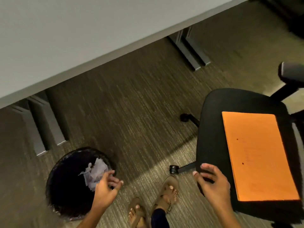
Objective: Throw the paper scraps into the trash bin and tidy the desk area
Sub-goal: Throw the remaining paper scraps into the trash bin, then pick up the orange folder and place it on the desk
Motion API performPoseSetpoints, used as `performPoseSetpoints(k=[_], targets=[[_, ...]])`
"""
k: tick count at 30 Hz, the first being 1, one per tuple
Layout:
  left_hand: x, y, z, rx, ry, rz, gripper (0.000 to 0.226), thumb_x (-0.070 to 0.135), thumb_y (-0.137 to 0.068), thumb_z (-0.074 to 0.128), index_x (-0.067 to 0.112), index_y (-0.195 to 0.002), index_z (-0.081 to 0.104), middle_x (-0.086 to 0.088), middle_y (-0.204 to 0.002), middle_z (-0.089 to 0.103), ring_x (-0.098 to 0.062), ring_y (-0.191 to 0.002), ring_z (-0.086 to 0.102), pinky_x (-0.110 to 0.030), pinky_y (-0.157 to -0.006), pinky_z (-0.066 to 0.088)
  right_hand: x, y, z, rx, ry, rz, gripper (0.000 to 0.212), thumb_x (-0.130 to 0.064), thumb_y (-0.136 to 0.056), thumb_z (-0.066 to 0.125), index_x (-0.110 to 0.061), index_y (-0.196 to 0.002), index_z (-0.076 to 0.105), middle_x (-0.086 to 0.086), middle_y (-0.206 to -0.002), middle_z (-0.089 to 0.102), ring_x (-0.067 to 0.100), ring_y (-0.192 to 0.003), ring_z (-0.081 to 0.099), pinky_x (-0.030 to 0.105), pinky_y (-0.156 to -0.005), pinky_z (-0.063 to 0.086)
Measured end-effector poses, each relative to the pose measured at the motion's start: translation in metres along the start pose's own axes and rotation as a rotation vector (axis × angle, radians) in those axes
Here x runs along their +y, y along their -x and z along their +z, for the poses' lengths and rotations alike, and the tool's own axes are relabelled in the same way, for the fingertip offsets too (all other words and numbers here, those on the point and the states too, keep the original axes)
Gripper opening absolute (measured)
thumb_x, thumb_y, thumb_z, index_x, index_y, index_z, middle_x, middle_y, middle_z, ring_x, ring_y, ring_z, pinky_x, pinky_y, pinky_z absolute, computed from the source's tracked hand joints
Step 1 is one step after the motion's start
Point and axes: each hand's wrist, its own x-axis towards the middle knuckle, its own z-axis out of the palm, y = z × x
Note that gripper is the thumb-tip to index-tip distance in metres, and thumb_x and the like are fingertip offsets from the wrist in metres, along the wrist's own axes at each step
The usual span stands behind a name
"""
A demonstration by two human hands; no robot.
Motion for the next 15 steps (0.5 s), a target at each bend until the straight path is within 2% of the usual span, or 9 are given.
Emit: performPoseSetpoints(k=[1,4,6,8,11,13,15], targets=[[0.023,0.001,0.013,-0.018,-0.002,0.058,0.019,0.004,-0.087,0.069,0.016,-0.099,0.06,-0.007,-0.071,0.066,-0.007,-0.054,0.06,-0.019,-0.052,0.046,-0.001,-0.007,-0.018,0.06,-0.009,-0.027,0.028,-0.013,-0.076,0.084,-0.024,-0.096,0.067,-0.008,-0.098,0.071,-0.002,-0.075,0.068,0.009,-0.056,0.049],[0.104,0.019,0.062,-0.099,0.039,0.203,0.022,0.0,-0.079,0.075,0.018,-0.088,0.066,-0.002,-0.073,0.069,-0.003,-0.061,0.065,-0.016,-0.057,0.051,0.0,-0.028,-0.071,0.299,0.025,-0.058,0.021,-0.019,-0.08,0.082,-0.027,-0.089,0.065,-0.012,-0.09,0.071,-0.001,-0.073,0.068,0.009,-0.057,0.047],[0.155,0.038,0.093,-0.193,0.106,0.277,0.025,-0.01,-0.079,0.069,0.014,-0.084,0.066,-0.006,-0.074,0.066,0.002,-0.06,0.06,-0.011,-0.055,0.047,0.01,-0.042,-0.107,0.474,0.095,-0.012,0.022,-0.025,-0.078,0.082,-0.028,-0.091,0.064,-0.011,-0.093,0.07,0.009,-0.082,0.07,0.024,-0.066,0.048],[0.197,0.052,0.124,-0.259,0.166,0.323,0.021,-0.01,-0.08,0.069,0.01,-0.087,0.066,-0.009,-0.076,0.065,0.003,-0.061,0.059,-0.011,-0.056,0.047,0.027,-0.057,-0.141,0.575,0.204,0.074,0.034,-0.029,-0.075,0.084,-0.022,-0.102,0.065,0.003,-0.106,0.069,0.022,-0.094,0.067,0.035,-0.076,0.049],[0.244,0.071,0.172,-0.412,0.181,0.384,0.023,-0.006,-0.079,0.074,0.004,-0.097,0.064,-0.019,-0.088,0.069,-0.005,-0.07,0.062,-0.013,-0.063,0.052,0.056,-0.083,-0.187,0.52,0.425,0.248,0.069,-0.036,-0.064,0.091,-0.01,-0.121,0.061,0.02,-0.125,0.06,0.04,-0.114,0.058,0.047,-0.086,0.051],[0.266,0.082,0.203,-0.518,0.159,0.352,0.037,-0.001,-0.078,0.078,0.002,-0.11,0.058,-0.022,-0.103,0.066,-0.014,-0.083,0.063,-0.014,-0.07,0.054,0.072,-0.099,-0.211,0.434,0.493,0.368,0.09,-0.041,-0.06,0.093,-0.009,-0.133,0.052,0.021,-0.137,0.05,0.042,-0.125,0.049,0.051,-0.09,0.051],[0.283,0.088,0.235,-0.625,0.109,0.304,0.058,0.01,-0.077,0.082,0.006,-0.125,0.05,-0.015,-0.116,0.061,-0.018,-0.099,0.063,-0.018,-0.078,0.054,0.088,-0.113,-0.231,0.363,0.542,0.411,0.107,-0.047,-0.057,0.092,-0.009,-0.142,0.04,0.019,-0.148,0.038,0.041,-0.135,0.038,0.052,-0.099,0.047]])
